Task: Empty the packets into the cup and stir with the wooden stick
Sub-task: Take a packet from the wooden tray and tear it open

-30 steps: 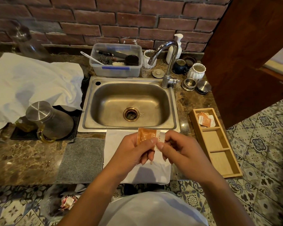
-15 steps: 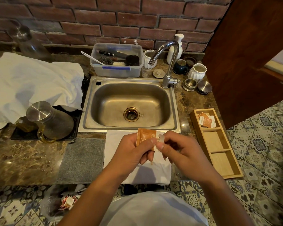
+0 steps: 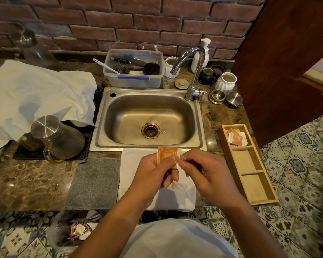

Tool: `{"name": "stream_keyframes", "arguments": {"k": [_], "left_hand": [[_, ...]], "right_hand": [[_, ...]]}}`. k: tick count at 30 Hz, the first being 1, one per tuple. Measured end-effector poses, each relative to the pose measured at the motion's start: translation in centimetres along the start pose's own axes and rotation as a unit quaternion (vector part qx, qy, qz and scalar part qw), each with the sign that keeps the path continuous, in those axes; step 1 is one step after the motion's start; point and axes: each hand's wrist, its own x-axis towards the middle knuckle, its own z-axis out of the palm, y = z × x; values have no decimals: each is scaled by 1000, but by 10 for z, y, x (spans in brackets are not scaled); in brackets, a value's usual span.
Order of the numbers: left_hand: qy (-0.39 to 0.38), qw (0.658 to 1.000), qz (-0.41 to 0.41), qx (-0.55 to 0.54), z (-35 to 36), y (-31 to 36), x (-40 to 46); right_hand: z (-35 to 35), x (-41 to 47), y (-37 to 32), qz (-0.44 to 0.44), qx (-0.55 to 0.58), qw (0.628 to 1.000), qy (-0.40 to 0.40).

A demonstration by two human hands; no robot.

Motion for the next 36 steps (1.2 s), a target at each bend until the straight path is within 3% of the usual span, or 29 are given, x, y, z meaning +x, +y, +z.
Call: {"name": "stream_keyframes", "arguments": {"k": [4,9,14,24,33,36], "left_hand": [[9,1000,-18,-15,2,-2,1],[-5,1000,0,-27,-4,-2,5],[-34,999,31,-22,-11,-3,7],[-54,997,39,28,-17,-3,8],[-38,998,33,46,-15,0,7],[-29,999,19,32,-13,0,7]], "right_hand": [[6,-3,1,5,-32,999,27],[1,-4,-6,116,122,985,-20],[-4,-3,-3,144,209,963,-96],[-2,1,-6,175,286,936,-109],[0,1,-2,133,231,960,-86],[2,1,0,86,144,984,-66]]}}
